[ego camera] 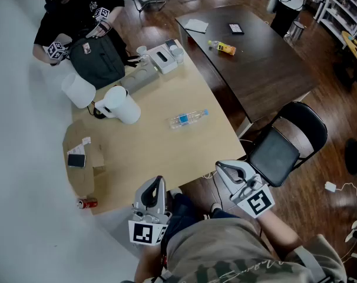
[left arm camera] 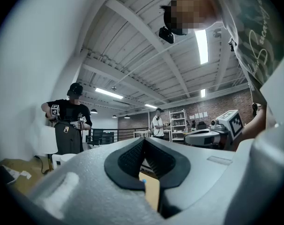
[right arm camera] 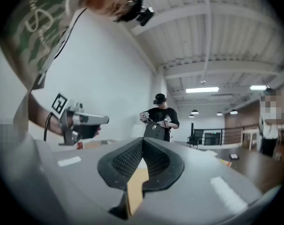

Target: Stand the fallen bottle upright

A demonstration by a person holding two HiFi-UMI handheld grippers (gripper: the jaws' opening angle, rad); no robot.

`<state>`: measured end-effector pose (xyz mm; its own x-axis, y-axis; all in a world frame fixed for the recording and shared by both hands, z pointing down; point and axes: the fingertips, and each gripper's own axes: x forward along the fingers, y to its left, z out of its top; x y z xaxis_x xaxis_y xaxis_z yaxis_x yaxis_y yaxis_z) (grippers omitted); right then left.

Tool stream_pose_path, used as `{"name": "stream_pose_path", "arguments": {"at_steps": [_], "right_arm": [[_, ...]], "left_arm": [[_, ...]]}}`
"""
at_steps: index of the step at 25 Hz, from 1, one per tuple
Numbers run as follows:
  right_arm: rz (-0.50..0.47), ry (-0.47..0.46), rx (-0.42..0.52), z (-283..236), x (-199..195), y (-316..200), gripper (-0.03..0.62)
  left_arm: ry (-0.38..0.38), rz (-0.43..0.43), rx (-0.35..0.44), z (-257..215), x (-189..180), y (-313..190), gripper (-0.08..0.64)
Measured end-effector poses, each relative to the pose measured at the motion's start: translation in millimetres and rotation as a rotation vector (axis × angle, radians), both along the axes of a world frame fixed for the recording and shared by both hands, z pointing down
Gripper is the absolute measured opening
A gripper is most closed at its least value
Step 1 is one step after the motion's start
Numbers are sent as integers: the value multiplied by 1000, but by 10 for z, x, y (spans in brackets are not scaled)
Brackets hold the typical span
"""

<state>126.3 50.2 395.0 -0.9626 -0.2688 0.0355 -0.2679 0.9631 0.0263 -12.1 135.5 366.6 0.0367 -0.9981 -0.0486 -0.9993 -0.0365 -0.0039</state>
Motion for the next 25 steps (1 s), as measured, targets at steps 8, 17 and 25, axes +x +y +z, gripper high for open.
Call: {"name": "stream_pose_path", "arguments": {"at_steps": [8,17,25], "right_arm": [[160,-78,-73,-94,-578,-695,3],[230,-52,35,-142,-1173,-950,3],[217,-36,53,-186,-1223,-1391,3]], "left_arm": [[26,116,1,67,-804,-454,5],[49,169,12,93,-1272,-1063,5],[-40,254,-123,418,-1135,-1663,5]]}}
